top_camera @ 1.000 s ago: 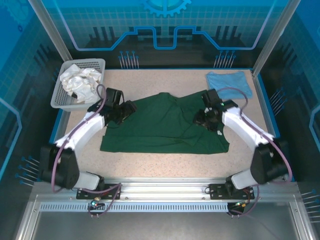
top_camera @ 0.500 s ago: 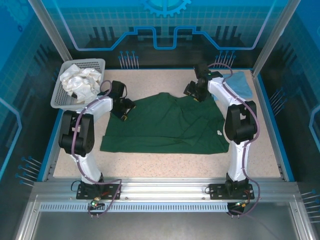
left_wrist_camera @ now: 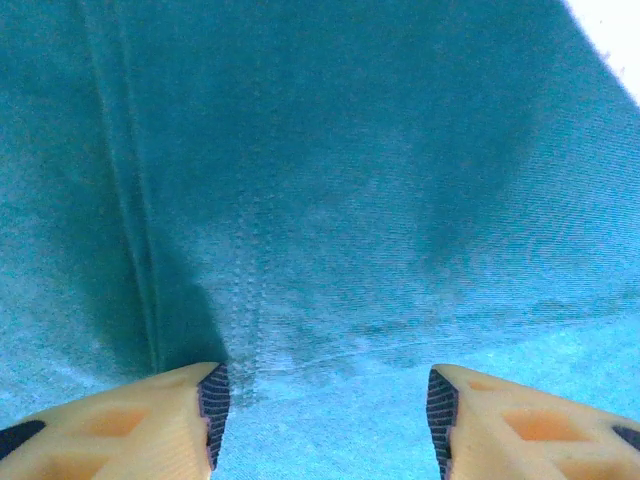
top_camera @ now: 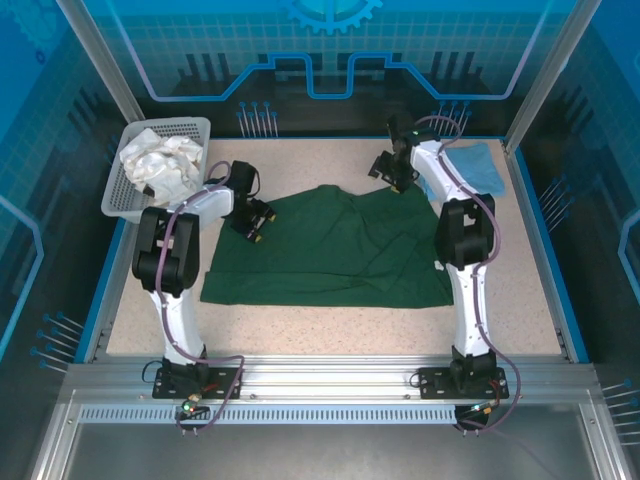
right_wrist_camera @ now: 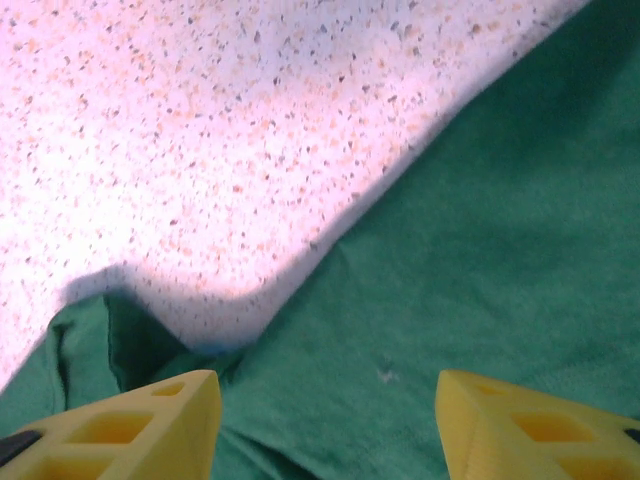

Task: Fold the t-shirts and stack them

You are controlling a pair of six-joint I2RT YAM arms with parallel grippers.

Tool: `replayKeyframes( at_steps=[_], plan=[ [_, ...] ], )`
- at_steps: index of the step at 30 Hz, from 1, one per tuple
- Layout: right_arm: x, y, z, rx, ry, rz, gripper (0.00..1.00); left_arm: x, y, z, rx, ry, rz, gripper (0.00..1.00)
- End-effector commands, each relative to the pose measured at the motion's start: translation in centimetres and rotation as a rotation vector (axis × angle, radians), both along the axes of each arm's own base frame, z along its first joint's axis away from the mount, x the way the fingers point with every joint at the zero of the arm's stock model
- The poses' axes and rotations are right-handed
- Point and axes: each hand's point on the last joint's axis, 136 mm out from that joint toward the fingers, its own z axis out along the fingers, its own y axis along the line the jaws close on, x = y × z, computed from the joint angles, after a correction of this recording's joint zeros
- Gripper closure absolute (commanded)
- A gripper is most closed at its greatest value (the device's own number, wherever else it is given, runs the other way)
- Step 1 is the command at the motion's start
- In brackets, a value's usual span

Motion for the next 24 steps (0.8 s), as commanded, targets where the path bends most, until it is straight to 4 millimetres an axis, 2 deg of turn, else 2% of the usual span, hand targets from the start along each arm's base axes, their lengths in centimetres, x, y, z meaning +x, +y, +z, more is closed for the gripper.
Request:
replayKeyframes(
  at_steps=[1, 3, 5, 11, 19, 21, 23, 24],
  plan=[
    [-2.7, -0.3, -1.9, -0.027, 0.153, -0.014, 0.41, 0.0, -0.1, -0.3, -0.019, 0.032, 0.000, 0.48],
    [-3.5, 0.4, -2.3, -0.023, 0.168, 0.008, 0.43, -0.1, -0.1, -0.6, -0.017, 0.037, 0.000, 0.49],
    [-4.7, 0.1, -2.5, -0.061, 0.182, 0.004, 0.43, -0.1, 0.0, -0.9, -0.015, 0.038, 0.000, 0.51],
    [-7.1, -3.0, -2.4, -0.089, 0.170, -0.063, 0.44, 0.1, 0.0, -1.4, -0.010, 0.036, -0.013, 0.59],
    [-8.4, -5.3, -2.9, -0.094, 0.185, -0.077, 0.46, 0.4, 0.5, -0.2, 0.039, 0.025, -0.053, 0.81],
    [-8.6, -5.7, -2.8, -0.089, 0.191, -0.077, 0.47, 0.4, 0.8, 0.4, 0.058, 0.020, -0.060, 0.80],
    [-9.1, -5.5, -2.5, -0.075, 0.192, -0.056, 0.48, 0.3, 1.2, 1.0, 0.078, 0.016, -0.070, 0.73],
    [-9.6, -5.4, -2.2, -0.073, 0.192, -0.041, 0.48, 0.3, 1.3, 1.3, 0.087, 0.013, -0.075, 0.72]
  ],
)
